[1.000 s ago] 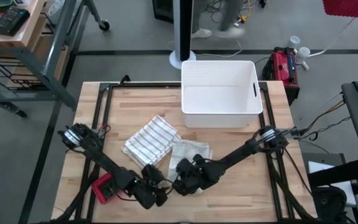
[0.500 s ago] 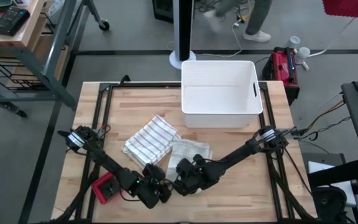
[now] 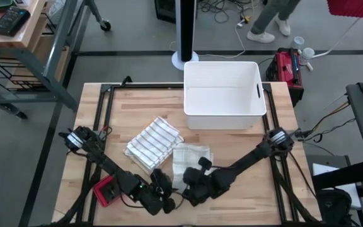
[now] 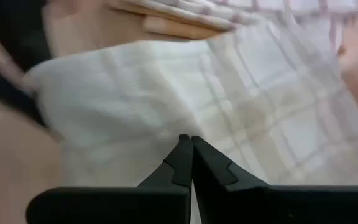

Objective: Fold towel
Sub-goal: Fold the light gray patterned towel

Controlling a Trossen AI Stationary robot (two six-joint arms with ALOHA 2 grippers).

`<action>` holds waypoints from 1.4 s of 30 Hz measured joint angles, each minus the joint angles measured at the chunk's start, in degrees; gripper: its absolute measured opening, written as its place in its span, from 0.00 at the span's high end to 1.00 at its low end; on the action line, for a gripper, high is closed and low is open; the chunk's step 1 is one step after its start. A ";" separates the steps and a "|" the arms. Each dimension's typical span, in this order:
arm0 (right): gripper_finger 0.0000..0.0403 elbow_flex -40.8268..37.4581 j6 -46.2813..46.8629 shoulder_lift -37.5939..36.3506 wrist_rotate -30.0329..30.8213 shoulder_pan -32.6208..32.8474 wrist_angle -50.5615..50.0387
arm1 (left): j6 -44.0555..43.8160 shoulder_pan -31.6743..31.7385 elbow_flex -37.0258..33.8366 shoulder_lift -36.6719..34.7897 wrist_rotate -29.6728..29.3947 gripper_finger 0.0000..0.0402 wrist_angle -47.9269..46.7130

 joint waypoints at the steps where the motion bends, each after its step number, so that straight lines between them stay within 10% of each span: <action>1: 1.00 0.00 -2.00 -0.71 0.14 0.53 -0.25 | 0.12 0.20 0.42 -0.02 0.00 0.97 -0.18; 19: 0.98 -0.02 -18.33 -5.72 2.03 12.52 -2.53 | -3.56 4.16 2.35 -0.85 0.04 0.99 4.10; 35: 0.40 -0.07 -16.56 -1.58 2.80 10.37 -7.22 | -3.58 5.37 2.35 -0.85 3.19 0.99 8.59; 42: 0.35 -0.04 -13.16 1.25 2.53 7.77 -7.59 | -3.50 5.57 2.35 -0.83 3.33 0.99 9.90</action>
